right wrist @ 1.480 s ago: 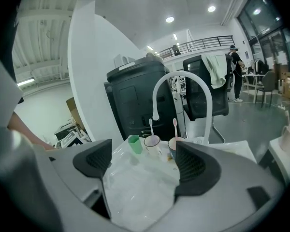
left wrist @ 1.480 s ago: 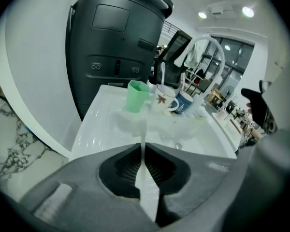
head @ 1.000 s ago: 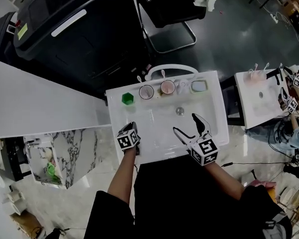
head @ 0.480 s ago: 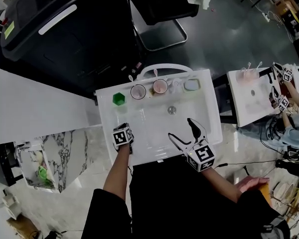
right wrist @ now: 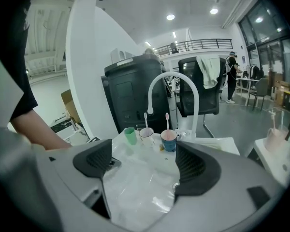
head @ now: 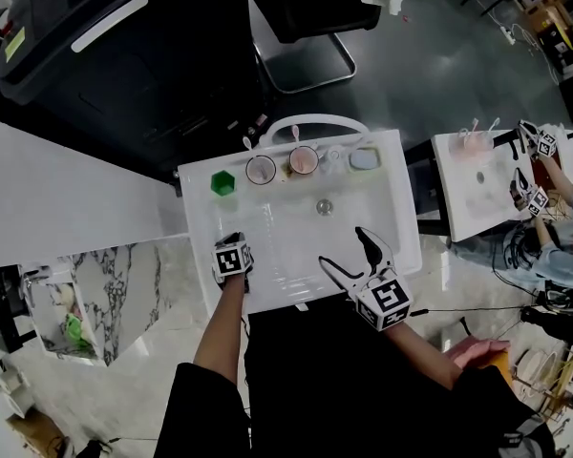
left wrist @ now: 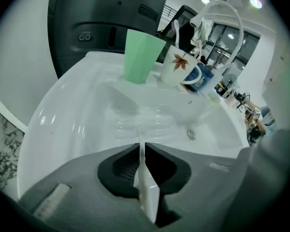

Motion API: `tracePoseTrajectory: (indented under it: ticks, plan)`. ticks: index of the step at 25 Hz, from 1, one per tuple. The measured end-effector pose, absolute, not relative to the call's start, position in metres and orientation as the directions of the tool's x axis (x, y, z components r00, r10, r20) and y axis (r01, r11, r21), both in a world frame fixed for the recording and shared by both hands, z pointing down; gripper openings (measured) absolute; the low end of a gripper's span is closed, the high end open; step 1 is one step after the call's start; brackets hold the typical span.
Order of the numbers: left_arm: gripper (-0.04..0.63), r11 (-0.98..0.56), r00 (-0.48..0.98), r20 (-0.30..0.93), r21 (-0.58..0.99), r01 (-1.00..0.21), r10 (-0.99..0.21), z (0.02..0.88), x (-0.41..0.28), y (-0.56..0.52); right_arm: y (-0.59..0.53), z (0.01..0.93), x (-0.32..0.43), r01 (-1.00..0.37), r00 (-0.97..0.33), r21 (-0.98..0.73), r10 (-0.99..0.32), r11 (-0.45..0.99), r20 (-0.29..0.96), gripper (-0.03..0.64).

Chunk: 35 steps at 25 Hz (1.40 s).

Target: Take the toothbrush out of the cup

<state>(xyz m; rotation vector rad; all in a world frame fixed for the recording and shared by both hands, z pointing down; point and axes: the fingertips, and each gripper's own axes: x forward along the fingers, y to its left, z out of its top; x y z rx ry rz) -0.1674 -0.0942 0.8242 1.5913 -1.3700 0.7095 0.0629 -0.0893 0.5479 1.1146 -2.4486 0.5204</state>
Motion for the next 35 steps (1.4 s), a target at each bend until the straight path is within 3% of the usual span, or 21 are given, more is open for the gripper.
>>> tracePoseTrajectory:
  ticks: [17,35]
  plan:
    - [0.071,-0.002,0.251,0.848,0.283,-0.959,-0.467,0.819,-0.163,-0.092,-0.081,0.542,0.064,-0.768,-0.612,-0.178,-0.623,0.615,0.487,0.410]
    - [0.075,-0.035,0.262,0.714,0.315,-0.948,-0.649,0.722,-0.173,-0.105,-0.094,0.522,0.046,-0.742,-0.653,-0.193,-0.625,0.642,0.427,0.410]
